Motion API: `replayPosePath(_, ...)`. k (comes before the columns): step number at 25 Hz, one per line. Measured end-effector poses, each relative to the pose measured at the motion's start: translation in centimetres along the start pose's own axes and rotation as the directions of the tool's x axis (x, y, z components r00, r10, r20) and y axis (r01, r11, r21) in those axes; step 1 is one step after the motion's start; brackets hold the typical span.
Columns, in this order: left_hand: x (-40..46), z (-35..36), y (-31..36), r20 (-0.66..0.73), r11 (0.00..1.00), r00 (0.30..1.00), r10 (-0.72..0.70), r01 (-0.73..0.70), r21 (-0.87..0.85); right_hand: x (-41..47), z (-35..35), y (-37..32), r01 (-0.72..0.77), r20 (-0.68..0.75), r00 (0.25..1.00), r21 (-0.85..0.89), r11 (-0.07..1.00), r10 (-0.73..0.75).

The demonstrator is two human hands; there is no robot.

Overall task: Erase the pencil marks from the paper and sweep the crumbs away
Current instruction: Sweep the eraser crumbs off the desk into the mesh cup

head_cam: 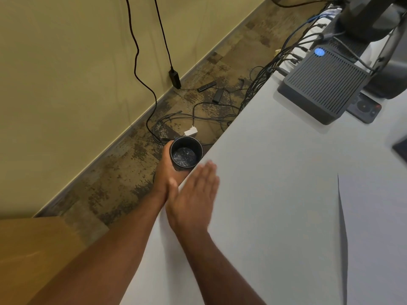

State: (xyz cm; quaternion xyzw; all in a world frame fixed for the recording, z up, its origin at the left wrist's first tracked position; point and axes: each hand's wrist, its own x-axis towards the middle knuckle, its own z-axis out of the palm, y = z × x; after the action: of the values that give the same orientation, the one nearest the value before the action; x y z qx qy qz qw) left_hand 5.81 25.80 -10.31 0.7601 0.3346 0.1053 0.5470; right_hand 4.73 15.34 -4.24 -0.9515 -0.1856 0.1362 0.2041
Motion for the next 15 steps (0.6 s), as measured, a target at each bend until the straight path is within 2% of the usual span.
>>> replayPosePath(3, -1.3, -0.2, -0.6, -0.039, 0.999, 0.999, 0.02, -0.019, 0.029, 3.4, -1.4, -2.0, 0.164, 0.056, 0.98, 0.319, 0.933, -0.192)
replayPosePath(5, -0.9, -0.1, 0.1, -0.019, 1.0, 1.0, 0.021, -0.022, -0.011, 2.3, -3.0, -0.6, 0.197, -0.01, 0.977, 0.446, 0.873, -0.215)
replayPosePath(8, 0.1, 0.0, 1.0, -0.003, 0.999, 1.0, 0.006, -0.006, -0.043, -3.2, -4.6, 6.7, 0.155, -0.206, 0.974, 0.299, 0.942, -0.095)
replayPosePath(10, 0.1, 0.1, 0.6, -0.01, 0.999, 1.0, 0.018, -0.019, -0.041, -7.4, -5.3, 13.2, -0.014, -0.308, 0.95, 0.108, 0.994, 0.047)
replayPosePath(12, -0.1, 0.1, 0.3, -0.018, 0.999, 1.0, 0.019, -0.02, -0.041, -10.4, -5.8, 17.4, -0.279, -0.309, 0.913, 0.005, 0.96, 0.267)
replayPosePath(13, -0.1, 0.2, 0.4, -0.02, 0.999, 1.0, 0.018, -0.019, -0.045, -11.3, -5.7, 18.3, -0.365, -0.281, 0.896, -0.025, 0.931, 0.344)
replayPosePath(15, 0.1, 0.2, 0.5, -0.03, 0.999, 0.999, 0.02, -0.022, -0.044, -11.6, -5.0, 17.6, -0.357, -0.233, 0.917, -0.11, 0.928, 0.325)
